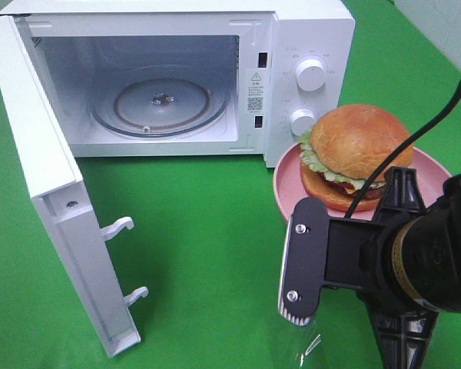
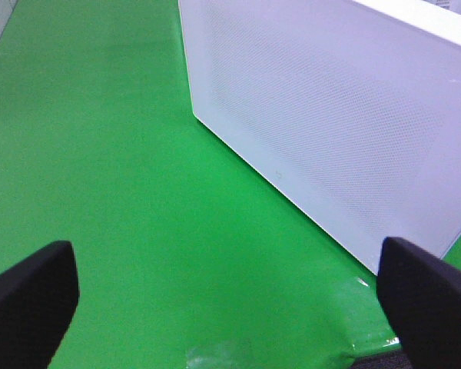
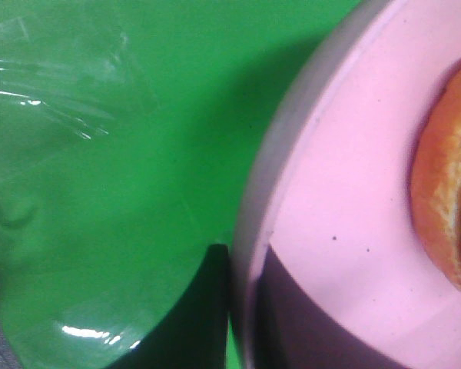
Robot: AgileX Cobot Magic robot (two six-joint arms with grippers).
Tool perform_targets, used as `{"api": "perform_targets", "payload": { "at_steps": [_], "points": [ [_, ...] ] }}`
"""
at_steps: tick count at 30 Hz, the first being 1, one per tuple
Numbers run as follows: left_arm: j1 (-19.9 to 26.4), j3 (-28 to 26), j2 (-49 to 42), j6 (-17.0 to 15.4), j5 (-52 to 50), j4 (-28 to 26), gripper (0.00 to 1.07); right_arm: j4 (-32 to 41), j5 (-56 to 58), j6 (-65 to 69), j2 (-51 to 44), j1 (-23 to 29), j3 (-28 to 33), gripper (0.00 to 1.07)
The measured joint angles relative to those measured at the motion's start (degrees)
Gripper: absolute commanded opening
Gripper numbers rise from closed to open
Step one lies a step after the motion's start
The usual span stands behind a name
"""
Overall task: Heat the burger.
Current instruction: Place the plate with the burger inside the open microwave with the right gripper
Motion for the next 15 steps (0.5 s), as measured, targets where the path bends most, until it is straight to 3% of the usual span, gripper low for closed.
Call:
{"api": "perform_targets", "payload": {
  "at_steps": [15],
  "points": [
    [0.00, 0.00, 0.00, 0.00, 0.00, 0.00, 0.98, -0.40, -2.12, -10.49, 0.00, 0.00, 0.00, 0.00]
  ]
}}
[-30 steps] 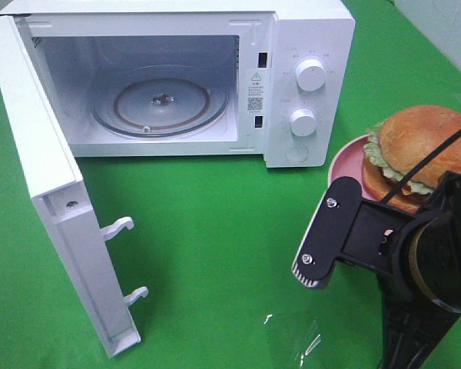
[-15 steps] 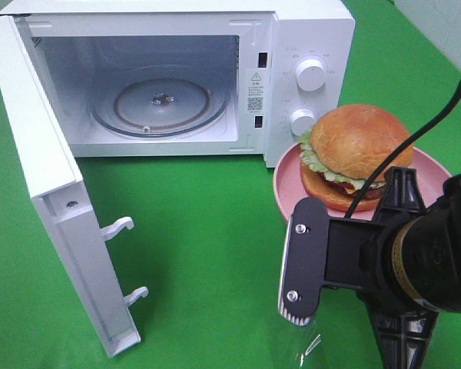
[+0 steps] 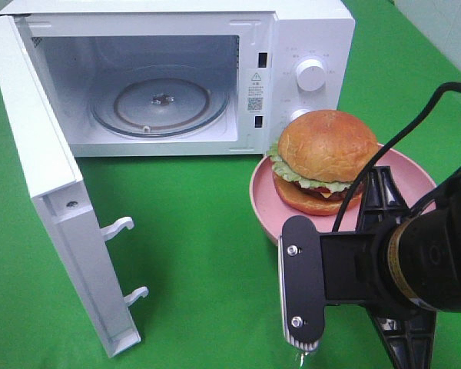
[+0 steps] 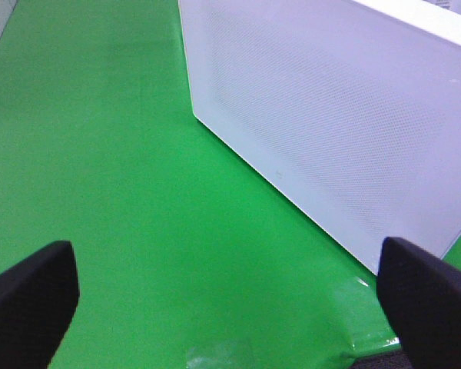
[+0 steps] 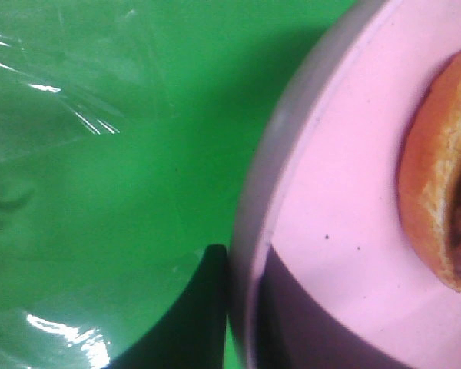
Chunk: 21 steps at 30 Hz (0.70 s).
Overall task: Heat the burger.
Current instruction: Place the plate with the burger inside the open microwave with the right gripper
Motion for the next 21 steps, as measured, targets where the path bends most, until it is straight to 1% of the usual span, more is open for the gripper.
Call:
{"api": "perform_targets", "payload": {
  "at_steps": [7, 12, 13, 14, 15, 16, 17, 18, 20, 21],
  "points": [
    [0.00, 0.00, 0.00, 0.00, 0.00, 0.00, 0.98, -0.92, -5.33, -9.05, 0.00, 0.00, 0.17, 0.00],
    [0.00, 0.00, 0.00, 0.00, 0.00, 0.00, 0.98, -1.15, -7.56, -12.26, 0.00, -0.57, 0.17, 0.00],
    [0.00, 0.00, 0.00, 0.00, 0.00, 0.00, 0.98, -1.09, -9.57, -14.50, 0.00, -2.06, 0.23, 0.00],
    [0.00, 0.00, 0.00, 0.00, 0.00, 0.00, 0.98, -1.09, -9.57, -14.50, 0.00, -2.06, 0.23, 0.00],
    [0.00, 0.00, 0.00, 0.00, 0.00, 0.00, 0.98, -0.97, -11.12, -16.44, 0.00, -3.90, 0.23, 0.00],
    [0.00, 0.00, 0.00, 0.00, 0.00, 0.00, 0.98, -0.97, -11.12, -16.44, 0.00, -3.90, 0.23, 0.00],
    [0.00, 0.00, 0.00, 0.00, 0.00, 0.00, 0.98, -0.57, -11.75, -18.68, 0.00, -5.90, 0.23, 0.00],
    [0.00, 0.00, 0.00, 0.00, 0.00, 0.00, 0.98, -0.57, -11.75, -18.68, 0.00, -5.90, 0.23, 0.00],
    [0.00, 0.00, 0.00, 0.00, 0.00, 0.00, 0.98, 0.86, -11.92, -24.35, 0.00, -8.71, 0.29, 0.00],
    [0.00, 0.00, 0.00, 0.00, 0.00, 0.00, 0.98, 0.86, -11.92, -24.35, 0.00, -8.71, 0.29, 0.00]
  ]
}}
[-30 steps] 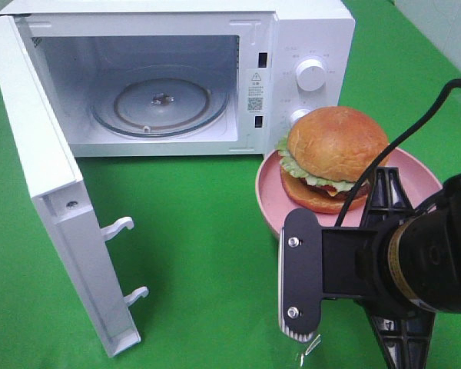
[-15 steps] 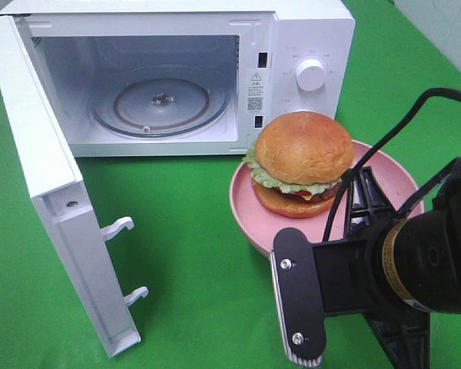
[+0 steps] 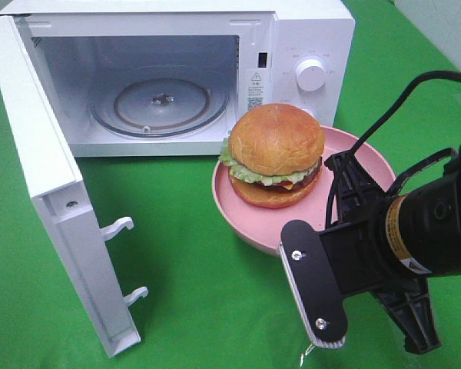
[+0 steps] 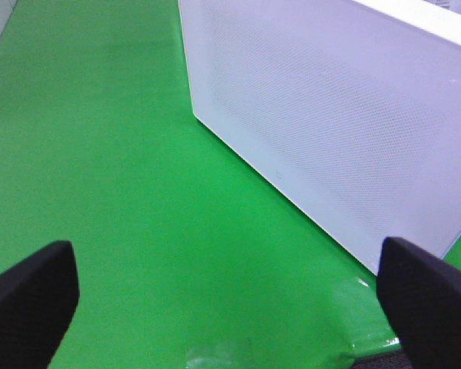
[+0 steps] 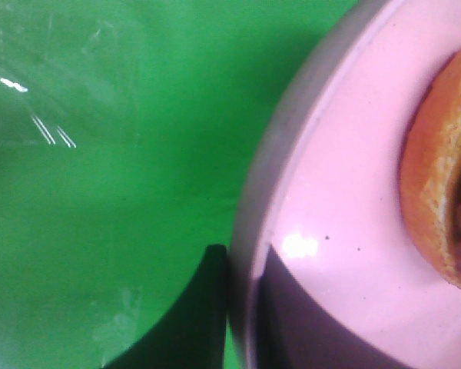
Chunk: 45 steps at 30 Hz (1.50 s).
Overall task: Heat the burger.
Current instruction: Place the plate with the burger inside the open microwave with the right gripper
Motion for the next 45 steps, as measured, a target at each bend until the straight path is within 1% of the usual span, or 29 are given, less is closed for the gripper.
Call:
{"api": "perform_targets", "payload": {
  "at_steps": [1, 2, 3, 4, 5, 8, 9, 10, 12, 13, 14, 15, 16, 17, 18, 19, 20, 21, 23, 24, 25, 28, 29, 31, 45],
  "points": [
    [0.00, 0.00, 0.00, 0.00, 0.00, 0.00, 0.98, 1.32, -0.52, -3.50, 0.00, -0.92, 0.06, 0.00],
    [0.00, 0.00, 0.00, 0.00, 0.00, 0.00, 0.98, 1.32, -0.52, -3.50, 0.00, -0.92, 0.06, 0.00],
    [0.00, 0.00, 0.00, 0.00, 0.00, 0.00, 0.98, 2.64, -1.32, -7.39, 0.00, -1.78, 0.06, 0.00],
    [0.00, 0.00, 0.00, 0.00, 0.00, 0.00, 0.98, 2.64, -1.32, -7.39, 0.00, -1.78, 0.06, 0.00],
    [0.00, 0.00, 0.00, 0.00, 0.00, 0.00, 0.98, 4.30, -2.35, -11.80, 0.00, -2.92, 0.06, 0.00],
    [0.00, 0.00, 0.00, 0.00, 0.00, 0.00, 0.98, 6.13, -3.27, -15.47, 0.00, -4.07, 0.06, 0.00],
    [0.00, 0.00, 0.00, 0.00, 0.00, 0.00, 0.98, 8.25, -4.24, -19.25, 0.00, -5.61, 0.06, 0.00],
    [0.00, 0.00, 0.00, 0.00, 0.00, 0.00, 0.98, 8.25, -4.24, -19.25, 0.00, -5.61, 0.06, 0.00],
    [0.00, 0.00, 0.00, 0.00, 0.00, 0.00, 0.98, 11.23, -5.67, -24.01, 0.00, -7.85, 0.06, 0.00],
    [0.00, 0.00, 0.00, 0.00, 0.00, 0.00, 0.98, 11.23, -5.67, -24.01, 0.00, -7.85, 0.06, 0.00],
    [0.00, 0.00, 0.00, 0.00, 0.00, 0.00, 0.98, 13.92, -6.53, -27.79, 0.00, -9.40, 0.06, 0.00],
    [0.00, 0.00, 0.00, 0.00, 0.00, 0.00, 0.98, 13.92, -6.53, -27.79, 0.00, -9.40, 0.06, 0.00],
    [0.00, 0.00, 0.00, 0.00, 0.00, 0.00, 0.98, 16.90, -7.28, -33.00, 0.00, -10.94, 0.06, 0.00],
    [0.00, 0.00, 0.00, 0.00, 0.00, 0.00, 0.98, 16.90, -7.28, -33.00, 0.00, -10.94, 0.06, 0.00],
    [0.00, 0.00, 0.00, 0.00, 0.00, 0.00, 0.98, 20.40, -7.68, -38.45, 0.00, -12.15, 0.06, 0.00],
    [0.00, 0.00, 0.00, 0.00, 0.00, 0.00, 0.98, 20.40, -7.68, -38.45, 0.00, -12.15, 0.06, 0.00],
    [0.00, 0.00, 0.00, 0.00, 0.00, 0.00, 0.98, 24.64, -7.79, -44.92, 0.00, -13.41, 0.06, 0.00],
    [0.00, 0.00, 0.00, 0.00, 0.00, 0.00, 0.98, 24.64, -7.79, -44.92, 0.00, -13.41, 0.06, 0.00],
    [0.00, 0.00, 0.00, 0.00, 0.00, 0.00, 0.98, 31.86, -8.25, -55.12, 0.00, -15.58, 0.06, 0.00],
    [0.00, 0.00, 0.00, 0.00, 0.00, 0.00, 0.98, 31.86, -8.25, -55.12, 0.00, -15.58, 0.06, 0.00],
    [0.00, 0.00, 0.00, 0.00, 0.00, 0.00, 0.98, 34.21, -8.59, -58.67, 0.00, -16.39, 0.06, 0.00],
    [0.00, 0.00, 0.00, 0.00, 0.00, 0.00, 0.98, 35.29, -8.88, -59.93, 0.00, -16.73, 0.06, 0.00],
    [0.00, 0.00, 0.00, 0.00, 0.00, 0.00, 0.98, 37.53, -9.80, -62.11, 0.00, -17.59, 0.06, 0.00],
    [0.00, 0.00, 0.00, 0.00, 0.00, 0.00, 0.98, 38.04, -9.97, -62.68, 0.00, -17.70, 0.06, 0.00],
    [0.00, 0.00, 0.00, 0.00, 0.00, 0.00, 0.98, 38.10, -12.49, -63.88, 0.11, -17.93, -0.92, 0.00]
  ]
}}
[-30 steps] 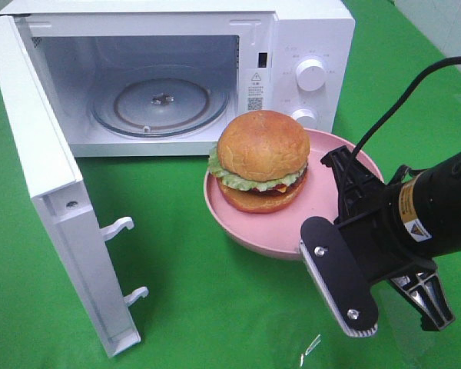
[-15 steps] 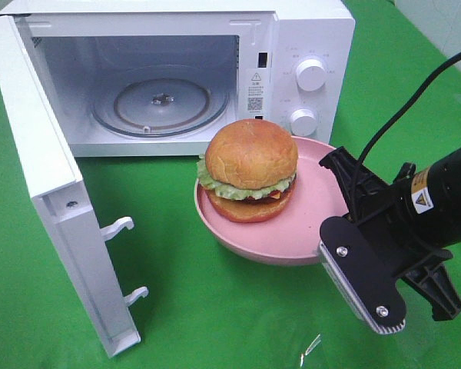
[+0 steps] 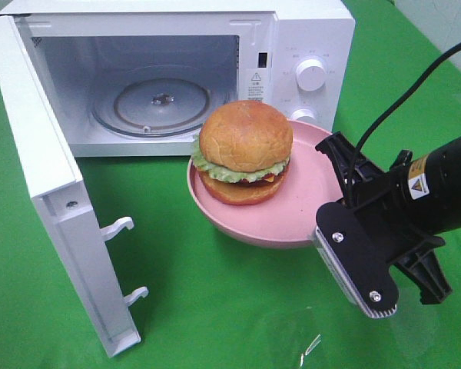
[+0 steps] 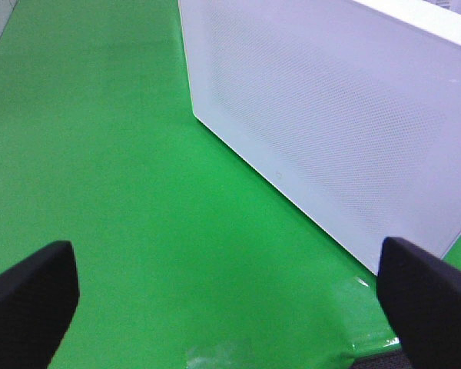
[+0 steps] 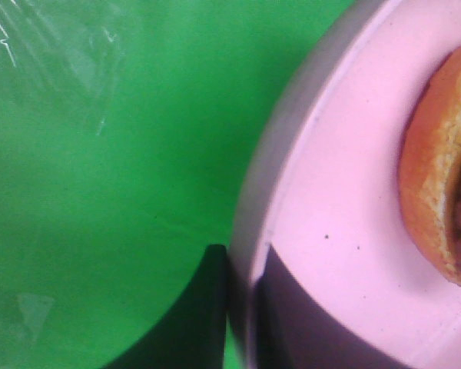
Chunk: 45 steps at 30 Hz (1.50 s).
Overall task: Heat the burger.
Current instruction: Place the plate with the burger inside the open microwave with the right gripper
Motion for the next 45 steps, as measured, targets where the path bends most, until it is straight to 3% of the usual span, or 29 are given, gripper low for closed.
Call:
{"api": "perform_targets", "payload": {
  "at_steps": [18, 45],
  "points": [
    [0.00, 0.00, 0.00, 0.00, 0.00, 0.00, 0.98, -1.89, -3.04, 0.63, 8.14, 1.89, -5.90, 0.00],
    [0.00, 0.00, 0.00, 0.00, 0.00, 0.00, 0.98, -1.09, -1.43, 1.55, 23.03, 2.81, -21.60, 0.00]
  ]
}}
